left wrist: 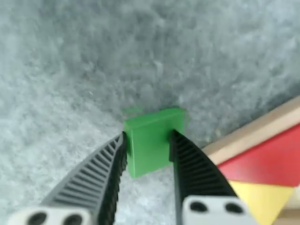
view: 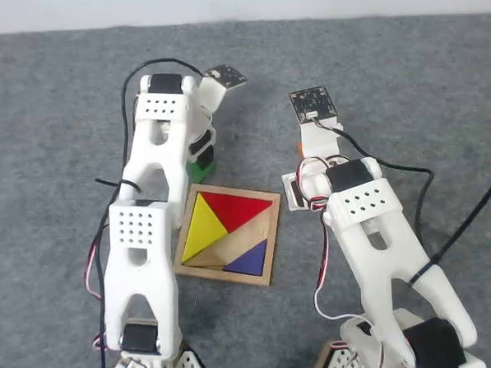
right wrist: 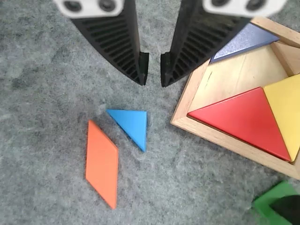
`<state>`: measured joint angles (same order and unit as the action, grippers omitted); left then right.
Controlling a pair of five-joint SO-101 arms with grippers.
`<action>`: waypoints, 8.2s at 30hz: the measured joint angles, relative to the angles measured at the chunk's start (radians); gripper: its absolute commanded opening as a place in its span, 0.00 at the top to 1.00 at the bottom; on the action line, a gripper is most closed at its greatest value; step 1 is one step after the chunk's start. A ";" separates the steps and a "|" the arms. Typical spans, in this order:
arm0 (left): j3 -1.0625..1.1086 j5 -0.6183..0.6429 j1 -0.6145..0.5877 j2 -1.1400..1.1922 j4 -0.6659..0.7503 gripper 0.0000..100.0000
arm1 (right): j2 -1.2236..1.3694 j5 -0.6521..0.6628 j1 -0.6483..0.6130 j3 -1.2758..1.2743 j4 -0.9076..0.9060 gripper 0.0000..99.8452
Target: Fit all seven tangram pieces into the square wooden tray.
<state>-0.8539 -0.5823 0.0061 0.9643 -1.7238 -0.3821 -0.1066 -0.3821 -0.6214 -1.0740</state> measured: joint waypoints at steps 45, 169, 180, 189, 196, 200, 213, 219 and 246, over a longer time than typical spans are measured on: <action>0.459 0.103 0.074 -0.252 0.000 0.89 | -0.153 -0.184 0.124 -0.012 0.000 0.94; 1.448 0.618 0.044 -1.220 0.519 0.99 | -0.005 -0.209 0.091 0.043 0.000 0.99; 2.047 0.624 -0.244 -1.972 0.778 0.99 | 0.436 -0.160 -0.098 0.344 0.000 0.99; 2.384 0.483 -0.416 -2.397 0.781 0.99 | 0.813 -0.071 -0.132 0.717 0.000 0.99; 2.524 0.411 -0.450 -2.644 0.775 0.99 | 0.987 0.005 -0.166 0.890 0.000 0.99; 2.529 0.408 -0.448 -2.762 0.698 0.99 | 1.028 0.069 -0.204 0.914 0.000 0.99; 2.533 0.365 -0.437 -2.763 0.687 0.99 | 1.034 0.149 -0.221 0.916 -0.140 0.99; 2.533 0.365 -0.434 -2.763 0.687 0.99 | 1.023 0.175 -0.249 0.899 -0.176 0.99; 2.533 0.362 -0.434 -2.763 0.687 0.99 | 0.173 0.267 -0.367 -0.051 0.095 0.99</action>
<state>1.6794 -0.2202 -0.4281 -1.7990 -1.0365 -0.2087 0.1603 -0.7488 -0.6720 -0.9789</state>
